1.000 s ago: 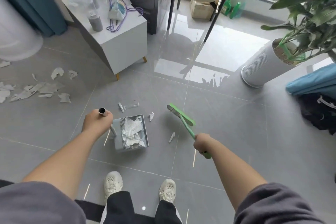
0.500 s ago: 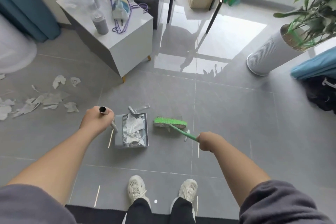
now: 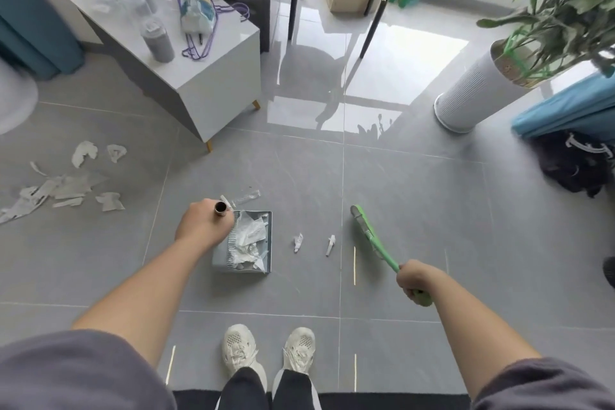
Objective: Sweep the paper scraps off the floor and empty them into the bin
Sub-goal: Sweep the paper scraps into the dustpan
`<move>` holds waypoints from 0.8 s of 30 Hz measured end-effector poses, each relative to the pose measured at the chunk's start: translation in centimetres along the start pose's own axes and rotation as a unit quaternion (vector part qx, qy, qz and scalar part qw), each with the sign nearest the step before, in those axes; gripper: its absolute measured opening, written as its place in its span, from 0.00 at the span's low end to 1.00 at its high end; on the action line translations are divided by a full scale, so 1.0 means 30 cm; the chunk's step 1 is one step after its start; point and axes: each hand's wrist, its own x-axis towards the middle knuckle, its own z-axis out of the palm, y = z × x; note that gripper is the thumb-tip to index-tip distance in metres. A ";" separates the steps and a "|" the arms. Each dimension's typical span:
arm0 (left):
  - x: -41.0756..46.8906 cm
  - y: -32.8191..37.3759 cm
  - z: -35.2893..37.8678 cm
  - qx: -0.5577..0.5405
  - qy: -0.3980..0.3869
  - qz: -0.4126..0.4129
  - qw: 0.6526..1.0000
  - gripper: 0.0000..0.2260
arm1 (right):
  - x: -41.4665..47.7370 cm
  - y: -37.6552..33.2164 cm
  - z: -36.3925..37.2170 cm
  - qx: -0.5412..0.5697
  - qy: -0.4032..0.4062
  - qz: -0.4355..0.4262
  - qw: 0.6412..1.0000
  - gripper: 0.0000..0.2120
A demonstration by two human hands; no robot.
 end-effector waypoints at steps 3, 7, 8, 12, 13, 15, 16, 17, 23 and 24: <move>0.009 0.003 0.043 0.008 -0.004 0.000 1.000 0.20 | 0.055 -0.033 0.096 0.066 -0.036 0.001 0.997 0.15; 0.014 0.030 0.066 0.018 -0.006 0.011 1.000 0.17 | 0.032 -0.152 0.185 0.085 -0.097 -0.058 0.990 0.13; 0.013 0.034 0.069 0.020 -0.006 0.016 1.000 0.16 | 0.011 -0.188 0.194 0.083 -0.104 -0.073 0.988 0.10; 0.016 0.041 0.076 0.019 0.006 0.026 0.999 0.14 | -0.040 -0.291 0.203 0.183 -0.168 -0.099 0.964 0.22; 0.016 0.041 0.075 0.019 0.006 0.026 0.999 0.14 | -0.054 -0.308 0.196 0.218 -0.197 -0.099 0.951 0.24; 0.017 0.034 0.070 0.015 0.007 0.021 1.000 0.15 | -0.076 -0.310 0.170 0.269 -0.232 -0.097 0.930 0.26; 0.017 0.027 0.067 0.011 0.006 0.017 1.000 0.16 | -0.081 -0.297 0.152 0.286 -0.241 -0.096 0.923 0.26; 0.014 0.017 0.063 0.005 0.004 0.010 1.000 0.17 | -0.088 -0.278 0.133 0.299 -0.247 -0.093 0.917 0.27; -0.023 -0.028 0.032 -0.054 0.006 -0.045 0.998 0.17 | -0.130 -0.171 0.046 0.326 -0.246 -0.085 0.909 0.25; -0.031 -0.035 0.027 -0.063 0.007 -0.050 0.997 0.16 | -0.141 -0.164 0.037 0.317 -0.240 -0.088 0.914 0.25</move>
